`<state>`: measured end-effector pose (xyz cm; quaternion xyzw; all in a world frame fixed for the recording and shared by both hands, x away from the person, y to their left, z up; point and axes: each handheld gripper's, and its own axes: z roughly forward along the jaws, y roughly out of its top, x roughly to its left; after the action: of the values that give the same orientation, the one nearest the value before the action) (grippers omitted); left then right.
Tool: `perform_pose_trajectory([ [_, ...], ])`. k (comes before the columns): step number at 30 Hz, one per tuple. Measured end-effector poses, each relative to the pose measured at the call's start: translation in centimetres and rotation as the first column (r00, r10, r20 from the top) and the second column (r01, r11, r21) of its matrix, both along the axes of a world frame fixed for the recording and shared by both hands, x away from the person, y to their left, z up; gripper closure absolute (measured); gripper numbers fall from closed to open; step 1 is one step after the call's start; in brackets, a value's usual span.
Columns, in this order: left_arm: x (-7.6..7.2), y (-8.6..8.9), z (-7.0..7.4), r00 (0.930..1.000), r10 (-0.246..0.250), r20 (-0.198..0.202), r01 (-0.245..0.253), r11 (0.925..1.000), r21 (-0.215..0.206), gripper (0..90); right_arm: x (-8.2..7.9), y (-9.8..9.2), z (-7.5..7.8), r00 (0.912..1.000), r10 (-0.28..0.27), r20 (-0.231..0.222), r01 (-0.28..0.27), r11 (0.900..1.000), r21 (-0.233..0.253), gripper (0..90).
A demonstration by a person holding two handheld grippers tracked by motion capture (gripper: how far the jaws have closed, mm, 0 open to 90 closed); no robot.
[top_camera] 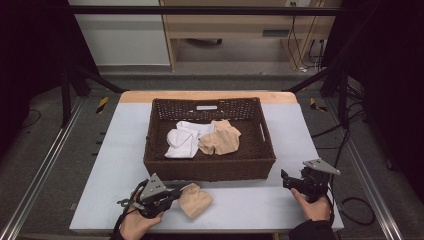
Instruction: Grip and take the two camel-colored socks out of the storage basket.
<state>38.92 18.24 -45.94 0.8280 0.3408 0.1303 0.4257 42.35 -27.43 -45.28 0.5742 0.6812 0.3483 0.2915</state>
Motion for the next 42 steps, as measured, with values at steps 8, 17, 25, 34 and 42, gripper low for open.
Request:
perform_pose_trajectory([
  [8,-0.2,0.0,-0.4,1.0,-0.004,-0.008,0.005,0.9992,0.039,77.9,0.1,0.0,-0.1,1.0,0.007,-0.003,-0.007,1.0,0.0,6.8],
  [17,-0.7,1.3,2.4,0.9949,0.077,0.064,-0.075,0.9963,-0.042,64.7,0.1,0.0,0.0,1.0,0.006,0.002,-0.006,1.0,0.001,6.8],
  [25,-1.1,1.3,5.0,0.9867,0.107,0.122,-0.095,0.9902,-0.102,59.0,0.1,-0.1,0.1,1.0,0.0,0.006,0.0,1.0,0.007,6.3],
  [34,0.0,0.5,8.1,0.9759,0.122,0.181,-0.098,0.9864,-0.132,53.4,0.1,-0.1,0.2,1.0,-0.007,0.007,0.007,1.0,0.011,6.0],
  [42,2.0,-0.3,10.1,0.9687,0.151,0.197,-0.114,0.9752,-0.19,51.0,0.1,-0.2,0.3,0.9999,-0.007,0.016,0.007,1.0,0.006,6.0],
])
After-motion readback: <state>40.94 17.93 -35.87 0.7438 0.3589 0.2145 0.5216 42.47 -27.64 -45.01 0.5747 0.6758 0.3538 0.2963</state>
